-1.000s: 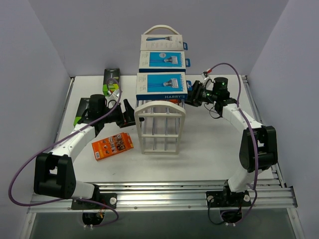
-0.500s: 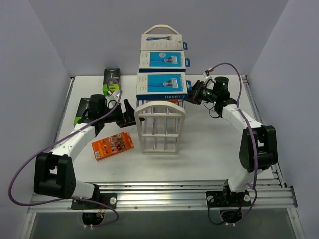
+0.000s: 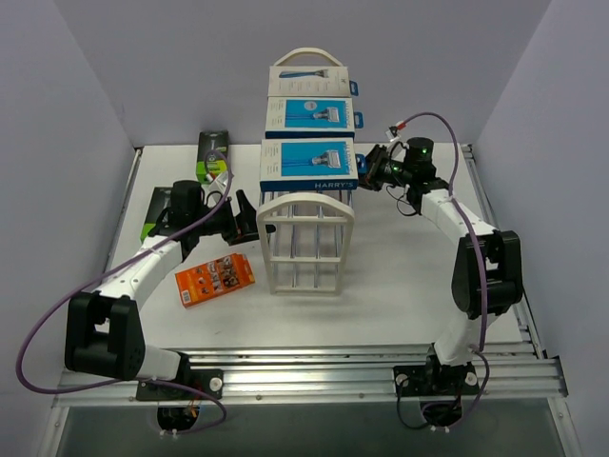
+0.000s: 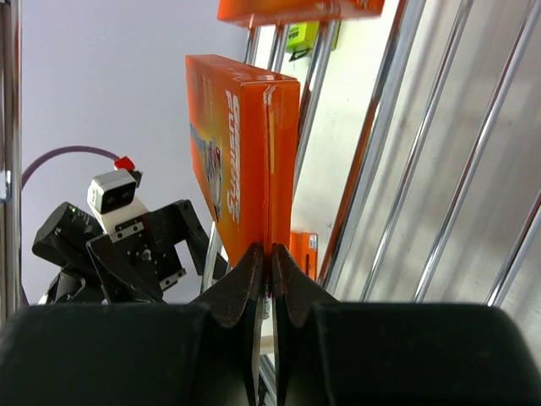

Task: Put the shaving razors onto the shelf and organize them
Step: Place the shaving razor onto shelf

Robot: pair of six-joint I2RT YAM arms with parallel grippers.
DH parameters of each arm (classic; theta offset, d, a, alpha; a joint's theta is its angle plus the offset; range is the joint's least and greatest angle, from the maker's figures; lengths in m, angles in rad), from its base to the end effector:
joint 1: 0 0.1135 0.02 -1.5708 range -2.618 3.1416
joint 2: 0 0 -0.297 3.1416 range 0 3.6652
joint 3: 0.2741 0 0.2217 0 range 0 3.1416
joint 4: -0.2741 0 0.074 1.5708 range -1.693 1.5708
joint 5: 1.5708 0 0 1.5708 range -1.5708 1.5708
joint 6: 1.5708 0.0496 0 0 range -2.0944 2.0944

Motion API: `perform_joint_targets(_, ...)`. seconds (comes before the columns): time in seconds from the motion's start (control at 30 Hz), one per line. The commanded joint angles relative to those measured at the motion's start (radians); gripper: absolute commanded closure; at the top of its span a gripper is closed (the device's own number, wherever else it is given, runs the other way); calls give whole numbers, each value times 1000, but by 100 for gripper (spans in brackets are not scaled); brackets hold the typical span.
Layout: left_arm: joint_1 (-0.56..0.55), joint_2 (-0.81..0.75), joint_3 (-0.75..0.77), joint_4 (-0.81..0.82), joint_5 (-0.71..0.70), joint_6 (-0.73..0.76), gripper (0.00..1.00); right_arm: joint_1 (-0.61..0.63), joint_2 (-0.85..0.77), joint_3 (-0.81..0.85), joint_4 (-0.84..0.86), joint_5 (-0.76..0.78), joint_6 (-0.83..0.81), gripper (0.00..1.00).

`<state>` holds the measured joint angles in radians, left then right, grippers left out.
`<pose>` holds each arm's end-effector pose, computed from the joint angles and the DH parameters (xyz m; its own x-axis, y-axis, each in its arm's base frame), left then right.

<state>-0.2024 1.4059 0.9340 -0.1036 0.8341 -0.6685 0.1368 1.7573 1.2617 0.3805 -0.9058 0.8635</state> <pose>0.2656 -0.0920 0.3045 -0.8794 -0.2446 -0.4085 0.2532 0.4863 -0.8363 0.3863 0.0926 0.3446 -0.7265 0.3735 -0.5768 -0.4714 0.3398 0.8138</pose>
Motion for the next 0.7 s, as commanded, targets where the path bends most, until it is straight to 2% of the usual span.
perform_joint_targets(0.0,-3,2,45,8,14,20,6,-9,19,85,-3,-30,-17,100)
perform_joint_targets(0.37,-5,-1,46,7,17,20,6,-14,105,252,-251,-28,-141,100)
perform_joint_targets(0.67,-3,-1,46,5,19,20,6,-29,151,303,-305,-39,-158,100)
